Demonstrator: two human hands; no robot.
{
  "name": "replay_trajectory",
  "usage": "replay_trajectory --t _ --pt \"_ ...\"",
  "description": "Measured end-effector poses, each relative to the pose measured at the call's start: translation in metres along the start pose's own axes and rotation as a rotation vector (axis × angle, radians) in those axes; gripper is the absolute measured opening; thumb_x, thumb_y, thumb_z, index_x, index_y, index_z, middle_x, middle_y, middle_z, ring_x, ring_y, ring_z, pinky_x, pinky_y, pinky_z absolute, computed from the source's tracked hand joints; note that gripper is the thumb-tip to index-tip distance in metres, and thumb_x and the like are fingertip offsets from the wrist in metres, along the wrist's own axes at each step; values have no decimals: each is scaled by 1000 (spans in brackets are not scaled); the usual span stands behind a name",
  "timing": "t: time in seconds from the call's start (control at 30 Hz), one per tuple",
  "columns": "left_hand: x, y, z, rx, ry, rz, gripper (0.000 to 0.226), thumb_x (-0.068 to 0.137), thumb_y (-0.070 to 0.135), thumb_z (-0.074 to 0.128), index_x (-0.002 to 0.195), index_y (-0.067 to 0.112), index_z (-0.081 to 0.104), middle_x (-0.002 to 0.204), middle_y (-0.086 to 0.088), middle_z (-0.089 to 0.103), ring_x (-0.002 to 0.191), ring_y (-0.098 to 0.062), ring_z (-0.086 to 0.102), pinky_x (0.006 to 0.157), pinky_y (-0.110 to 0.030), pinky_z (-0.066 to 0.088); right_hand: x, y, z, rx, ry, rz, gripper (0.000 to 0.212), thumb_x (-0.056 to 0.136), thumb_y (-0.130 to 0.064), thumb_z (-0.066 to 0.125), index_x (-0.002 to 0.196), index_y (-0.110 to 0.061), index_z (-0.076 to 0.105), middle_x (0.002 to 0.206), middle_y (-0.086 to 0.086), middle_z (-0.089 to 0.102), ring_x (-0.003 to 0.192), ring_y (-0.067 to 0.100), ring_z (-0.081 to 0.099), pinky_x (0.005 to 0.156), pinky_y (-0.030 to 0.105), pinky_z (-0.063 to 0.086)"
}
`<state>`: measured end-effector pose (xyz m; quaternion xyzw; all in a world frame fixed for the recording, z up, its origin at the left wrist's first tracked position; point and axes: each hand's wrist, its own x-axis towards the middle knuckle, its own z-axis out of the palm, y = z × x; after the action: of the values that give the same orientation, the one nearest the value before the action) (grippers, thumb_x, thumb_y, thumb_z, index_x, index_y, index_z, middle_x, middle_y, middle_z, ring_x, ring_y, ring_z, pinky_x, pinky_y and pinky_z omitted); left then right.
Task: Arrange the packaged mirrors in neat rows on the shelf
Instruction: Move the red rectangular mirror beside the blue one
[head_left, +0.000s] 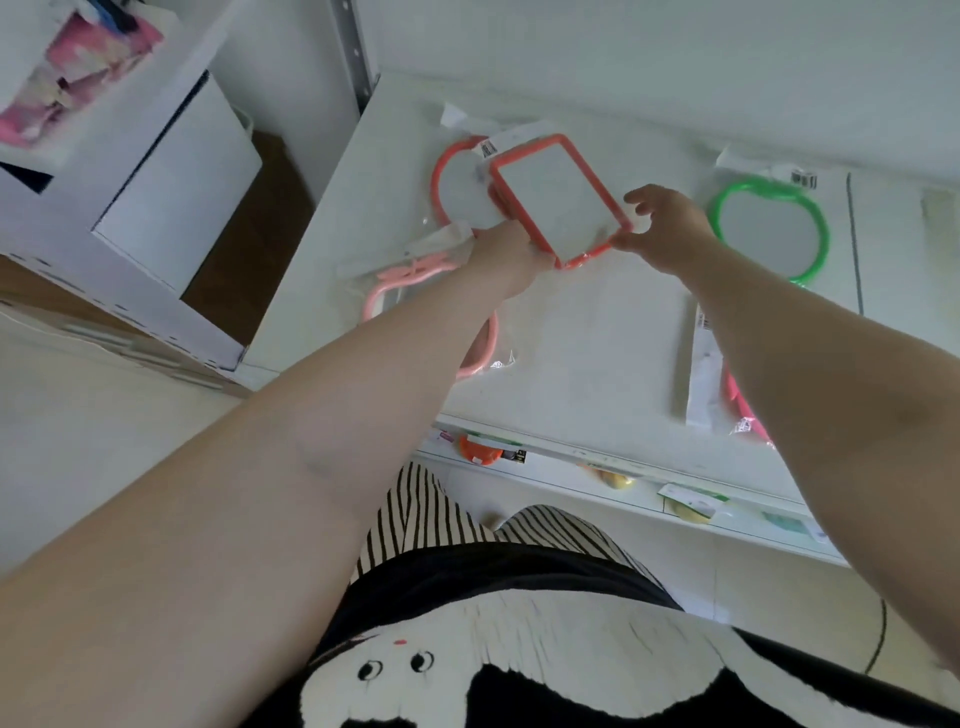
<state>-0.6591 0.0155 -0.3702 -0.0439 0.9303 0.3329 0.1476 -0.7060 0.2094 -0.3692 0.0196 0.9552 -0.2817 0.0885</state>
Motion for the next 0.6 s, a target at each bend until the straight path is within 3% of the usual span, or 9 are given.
replay_trajectory --t 0.13,0.23,0.3,0.37,0.47,0.53,0.6 --pt "24 4 17 -485 20 -257 31 86 18 61 109 -3 63 106 -15 69 96 -32 68 74 -34 52 18 9 12 11 -21 44 65 85 -29 70 142 -15 41 134 8 53 119 26 54 84 27 45" --pt "29 11 22 -747 17 -355 20 88 7 58 106 -2 60 93 -14 65 76 -28 62 66 -35 53 24 11 20 47 -1 73 62 86 -26 68 141 -13 42 130 8 57 113 25 57 80 26 44" --pt "28 14 23 -838 7 -365 6 90 6 58 96 4 55 82 -10 62 67 -22 60 69 -36 56 26 9 24 128 19 110 59 86 -24 69 138 -12 45 126 7 60 102 19 55 80 25 42" --pt "26 15 24 -907 1 -392 15 91 5 57 81 12 48 83 -8 62 66 -20 64 71 -36 58 26 8 26 198 7 162 54 84 -24 71 133 -11 51 119 9 63 96 18 53 81 27 42" --pt "22 14 21 -1017 4 -391 14 91 -5 54 86 8 51 84 -11 62 52 -17 66 56 -28 60 20 6 23 311 -2 253 29 79 -19 75 105 -9 66 94 9 62 84 21 55 75 33 47" --pt "18 12 16 -1051 29 -380 17 88 -9 56 99 4 56 88 -12 62 59 -25 67 72 -38 61 14 1 17 426 -6 279 13 76 -12 77 77 -11 64 82 8 62 80 22 57 79 35 53" --pt "11 12 8 -1036 57 -371 29 84 -12 57 110 1 57 95 -13 65 78 -32 69 82 -43 59 5 -6 9 528 -8 283 18 76 -8 77 71 -15 61 83 8 64 79 20 60 80 30 55"
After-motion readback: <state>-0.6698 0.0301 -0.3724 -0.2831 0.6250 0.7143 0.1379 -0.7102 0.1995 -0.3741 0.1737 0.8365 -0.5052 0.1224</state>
